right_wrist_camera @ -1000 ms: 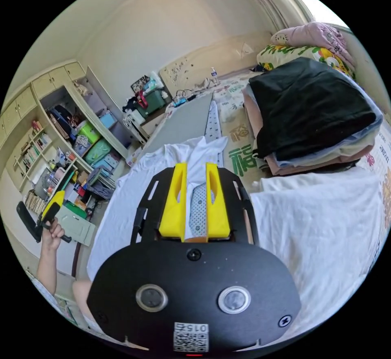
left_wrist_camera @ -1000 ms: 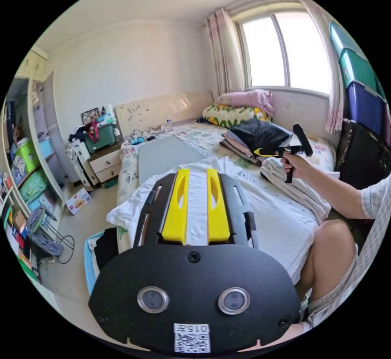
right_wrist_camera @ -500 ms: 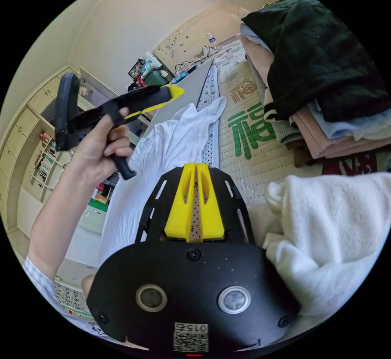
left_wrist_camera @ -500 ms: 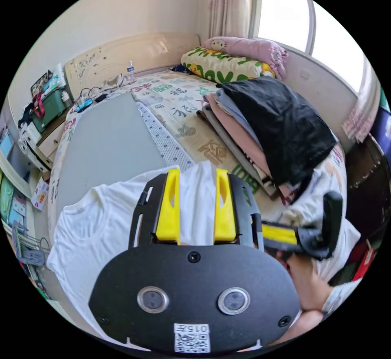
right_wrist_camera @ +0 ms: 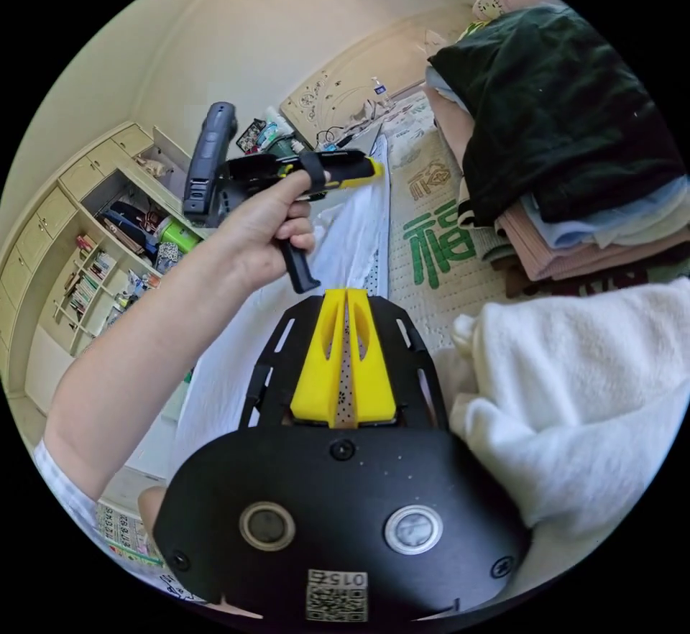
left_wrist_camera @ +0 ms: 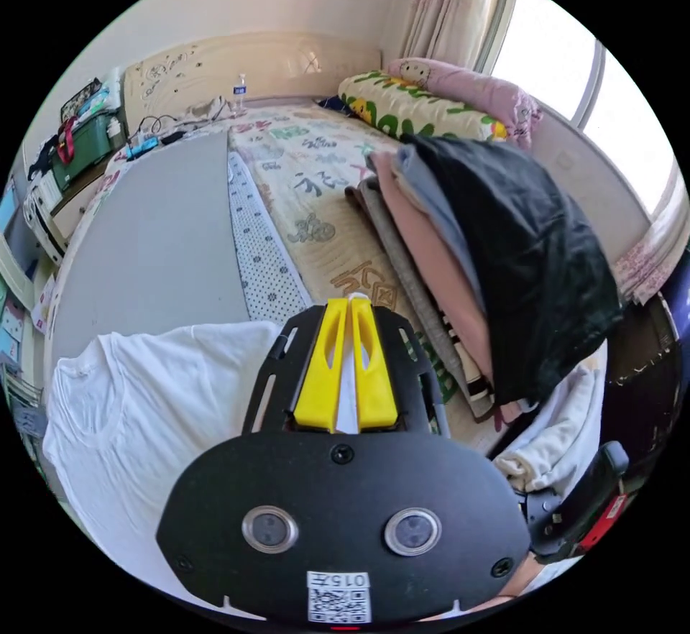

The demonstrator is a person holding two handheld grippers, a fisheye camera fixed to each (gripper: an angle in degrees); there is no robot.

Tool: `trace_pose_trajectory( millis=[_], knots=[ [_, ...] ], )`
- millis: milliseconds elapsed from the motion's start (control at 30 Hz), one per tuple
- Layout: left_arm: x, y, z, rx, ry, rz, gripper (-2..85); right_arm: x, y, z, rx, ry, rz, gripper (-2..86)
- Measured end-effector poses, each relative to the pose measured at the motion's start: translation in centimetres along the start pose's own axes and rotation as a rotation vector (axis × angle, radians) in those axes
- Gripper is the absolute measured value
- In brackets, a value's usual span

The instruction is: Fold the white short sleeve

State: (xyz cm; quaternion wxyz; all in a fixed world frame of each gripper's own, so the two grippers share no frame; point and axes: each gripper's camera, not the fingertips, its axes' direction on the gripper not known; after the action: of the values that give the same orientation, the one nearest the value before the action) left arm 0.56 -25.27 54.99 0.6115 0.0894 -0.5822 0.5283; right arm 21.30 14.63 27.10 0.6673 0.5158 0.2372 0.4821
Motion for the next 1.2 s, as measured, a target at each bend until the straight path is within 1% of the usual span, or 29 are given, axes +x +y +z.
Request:
trace_pose_trajectory(
  millis=[133, 233, 300, 333, 367, 400, 467, 500, 567, 600, 633, 667, 733, 800, 967, 1000, 1100, 1133, 1200],
  knots=[
    [-1.9, -1.2, -5.8, 0.043, -0.012, 0.089, 0.3, -1.8, -0.7, -0.7, 0.043, -0.002, -0.064, -0.5],
    [-4.0, 0.2, -9.9, 0.071, -0.006, 0.110, 0.4, -4.1, -1.7, -0.8, -0.003, -0.057, -0.182, -0.4],
    [-5.8, 2.6, -12.5, 0.113, -0.073, 0.080, 0.5, -5.4, -2.2, -0.3, -0.045, -0.149, -0.259, -0.4],
    [-7.5, 4.9, -14.2, 0.142, -0.111, 0.027, 0.6, -6.3, -2.6, 0.5, -0.092, -0.222, -0.300, -0.3],
    [-9.5, 7.5, -15.6, 0.159, -0.119, -0.025, 0.8, -7.2, -3.0, 1.7, -0.161, -0.272, -0.339, -0.2],
    [-10.4, 8.9, -16.2, 0.163, -0.118, -0.047, 0.9, -7.6, -3.1, 2.3, -0.196, -0.281, -0.357, -0.1],
    [-14.2, 13.8, -17.3, 0.115, -0.140, -0.122, 1.9, -9.8, -3.1, 4.1, -0.286, -0.252, -0.436, 0.4],
    [-15.1, 14.8, -17.4, 0.089, -0.147, -0.138, 2.4, -10.3, -3.1, 4.2, -0.295, -0.239, -0.459, 0.7],
    [-18.5, 17.8, -18.2, 0.028, -0.171, -0.199, 6.6, -11.9, -3.3, 3.3, -0.276, -0.195, -0.530, 2.9],
    [-19.2, 18.3, -18.7, 0.030, -0.180, -0.215, 7.2, -12.0, -3.4, 3.0, -0.262, -0.182, -0.531, 3.7],
    [-20.5, 18.7, -19.6, 0.048, -0.187, -0.240, 8.3, -11.8, -3.9, 2.5, -0.232, -0.142, -0.515, 6.5],
    [-21.4, 18.5, -20.3, 0.065, -0.189, -0.255, 8.6, -11.4, -4.4, 2.3, -0.208, -0.092, -0.488, 8.1],
    [-22.3, 16.9, -20.4, 0.060, -0.180, -0.258, 9.1, -11.1, -5.1, 2.4, -0.200, -0.040, -0.462, 8.4],
    [-22.5, 14.4, -19.4, 0.047, -0.149, -0.253, 9.6, -11.7, -5.4, 3.0, -0.220, -0.030, -0.475, 8.3],
    [-21.6, 6.4, -13.1, 0.037, -0.022, -0.267, 11.5, -15.2, -6.1, 6.2, -0.324, 0.111, -0.559, 7.5],
    [-21.4, 5.7, -12.3, 0.029, -0.017, -0.272, 11.8, -15.5, -6.2, 6.3, -0.316, 0.121, -0.566, 7.4],
    [-21.0, 3.3, -8.5, -0.033, -0.056, -0.307, 12.9, -15.5, -7.1, 5.4, -0.310, 0.122, -0.548, 4.5],
    [-20.8, 2.6, -7.5, -0.045, -0.072, -0.309, 12.1, -15.1, -7.6, 4.8, -0.304, 0.109, -0.526, 1.1],
    [-20.6, 1.7, -6.3, -0.058, -0.065, -0.298, 9.2, -14.8, -8.1, 3.4, -0.272, 0.114, -0.496, 0.1]
  ],
)
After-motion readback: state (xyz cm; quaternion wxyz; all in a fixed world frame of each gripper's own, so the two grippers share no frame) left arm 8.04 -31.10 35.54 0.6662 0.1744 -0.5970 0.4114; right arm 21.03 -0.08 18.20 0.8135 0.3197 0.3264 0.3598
